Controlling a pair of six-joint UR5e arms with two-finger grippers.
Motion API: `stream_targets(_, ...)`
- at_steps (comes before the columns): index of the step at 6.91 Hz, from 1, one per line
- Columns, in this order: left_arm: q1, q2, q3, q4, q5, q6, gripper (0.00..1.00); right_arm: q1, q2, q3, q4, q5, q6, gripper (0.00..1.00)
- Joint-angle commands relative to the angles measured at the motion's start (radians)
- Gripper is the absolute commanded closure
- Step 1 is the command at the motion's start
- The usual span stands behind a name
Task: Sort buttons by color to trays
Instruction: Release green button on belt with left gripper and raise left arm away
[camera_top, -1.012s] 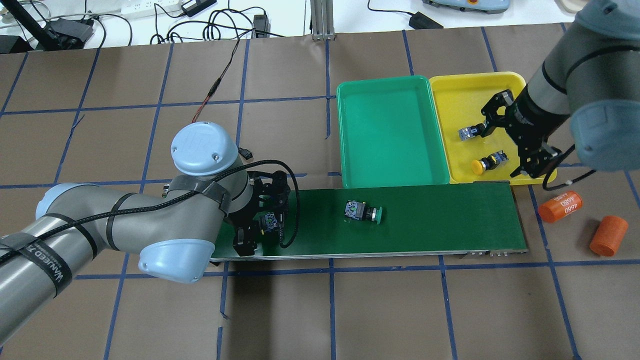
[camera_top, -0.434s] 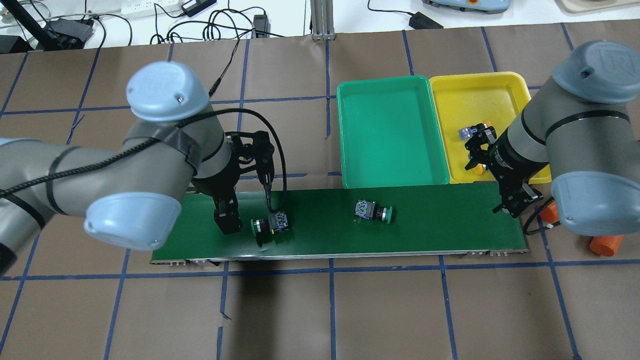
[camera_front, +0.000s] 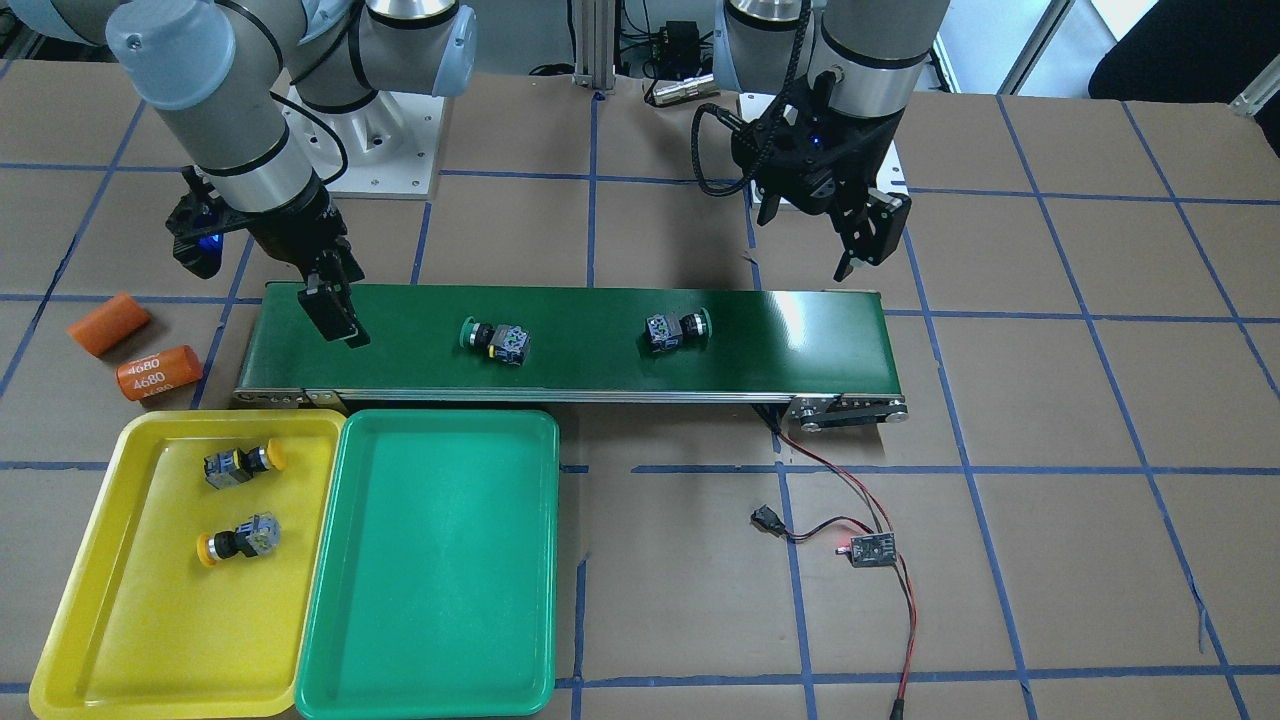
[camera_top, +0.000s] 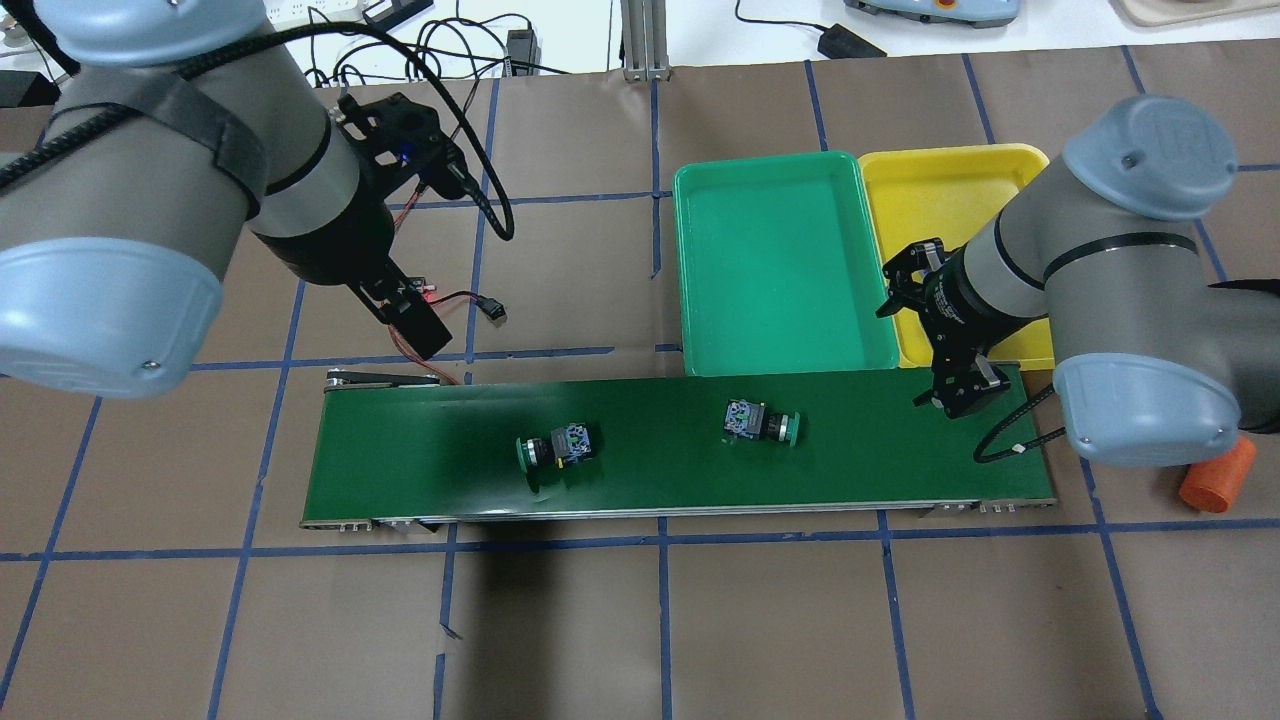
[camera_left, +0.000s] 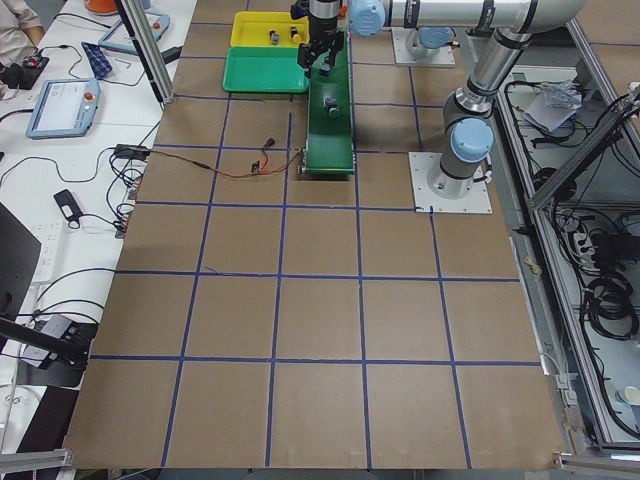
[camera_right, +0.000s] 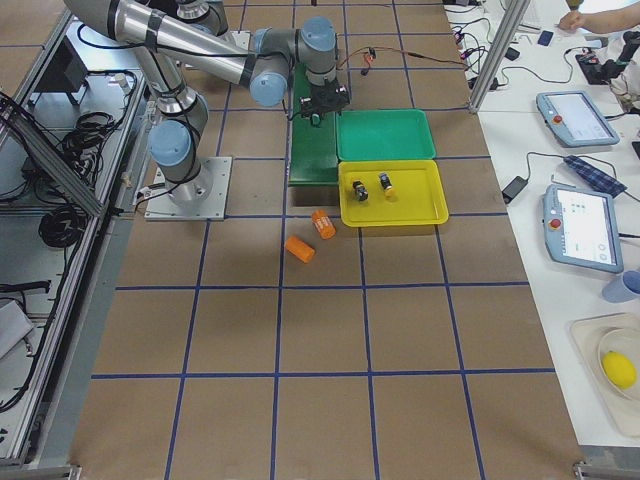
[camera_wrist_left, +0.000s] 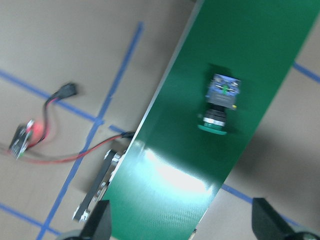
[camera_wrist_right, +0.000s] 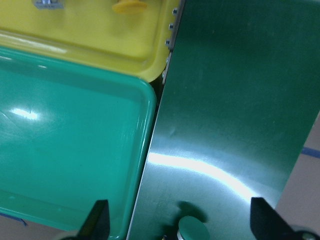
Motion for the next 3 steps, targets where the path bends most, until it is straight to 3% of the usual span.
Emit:
stream_targets(1, 0.045, 0.021, 0.021, -0.006, 0.0, -0.232, 0.0, 0.085, 0.063, 0.001, -0.02, -0.063, 0.111, 0.0)
stream_targets(3, 0.048, 0.029, 0.024, -0.008, -0.003, -0.414, 0.0, 0.168, 0.138, -0.002, -0.07, -0.116, 0.189, 0.0)
